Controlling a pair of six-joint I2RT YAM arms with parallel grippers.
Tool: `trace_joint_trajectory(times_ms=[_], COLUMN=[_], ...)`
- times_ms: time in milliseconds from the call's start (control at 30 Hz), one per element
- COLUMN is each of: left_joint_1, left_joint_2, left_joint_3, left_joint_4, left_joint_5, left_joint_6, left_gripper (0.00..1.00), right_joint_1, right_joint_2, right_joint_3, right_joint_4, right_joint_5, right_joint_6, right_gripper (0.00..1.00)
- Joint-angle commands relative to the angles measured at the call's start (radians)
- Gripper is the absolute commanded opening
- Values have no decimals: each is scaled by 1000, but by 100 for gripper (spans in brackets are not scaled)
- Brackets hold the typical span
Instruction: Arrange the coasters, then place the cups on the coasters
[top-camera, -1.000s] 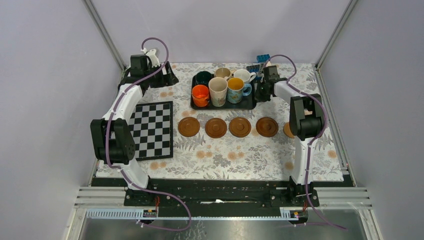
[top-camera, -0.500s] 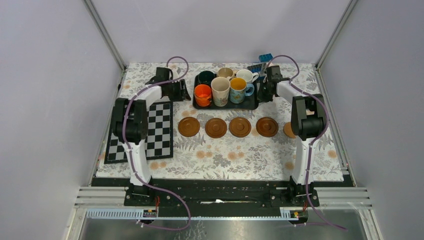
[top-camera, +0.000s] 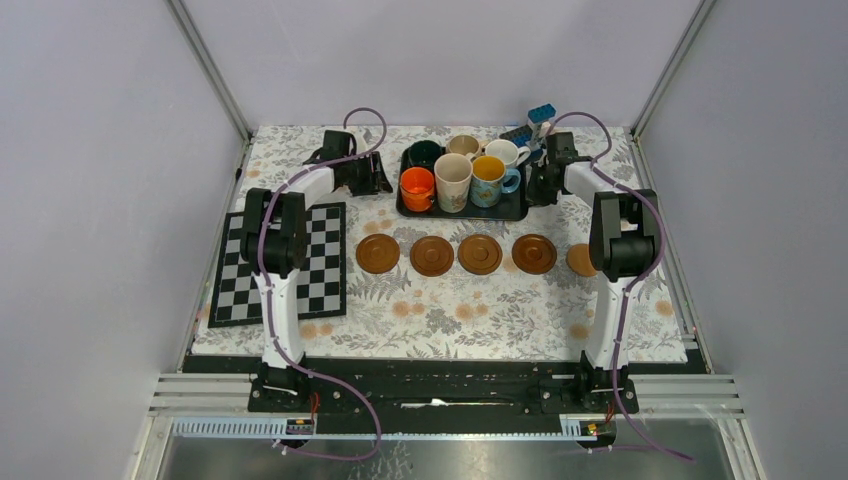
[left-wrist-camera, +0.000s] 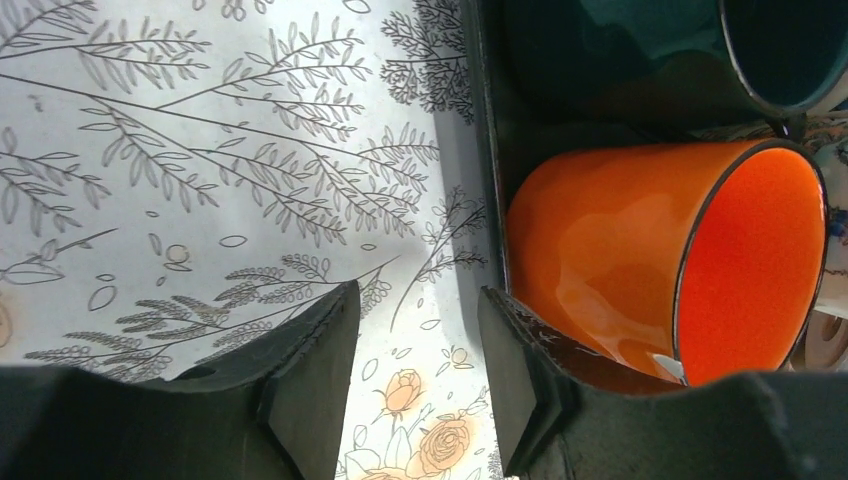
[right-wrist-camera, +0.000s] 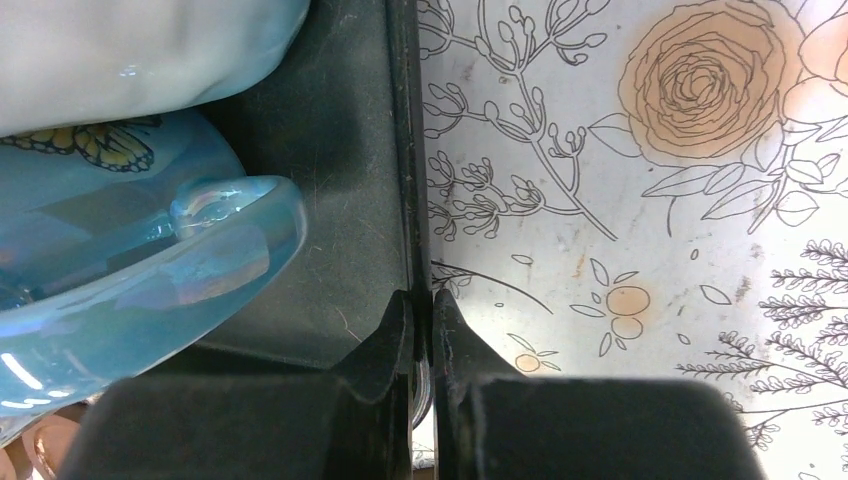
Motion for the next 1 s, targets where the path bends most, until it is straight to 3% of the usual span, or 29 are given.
trace_joint_trajectory(times_ms=[0,167,300,400,467,567,633,867,967], left_joint_1=[-4,10,23,36,48,68,79,93,93], left_joint_2=[-23,-83,-141,-189,-227,-294,-339,-532,-548], left_joint_3=[23,19,18,16,8,9,6,-134,-100], left_joint_4=[49,32,-21,-63,-68,-86,-99,-35,-98], left_joint_5=[18,22,30,33,26,8,-9,-121,-76], left_joint_6=[-1,28,88,123,136,160,182,234,316], left_gripper=[53,61,74,80,84,89,98,99,99], right_joint_1=[-69,-69,-68,-68,-68,-68,-68,-69,-69], right_joint_2=[24,-24,-114,-188,-230,-284,-332,-445,-382], right_joint_3=[-1,3,-16,-29,-33,-16,-12,-60,33], right_joint_4=[-145,-136,-111,-98,-106,-159,-166,-12,-113], right_joint_5=[115,91,58,36,27,-19,-41,-170,-340], right_joint_6=[-12,-44,-93,-140,-179,-283,-334,-432,-597], right_gripper=[0,21,57,76,84,91,95,99,100])
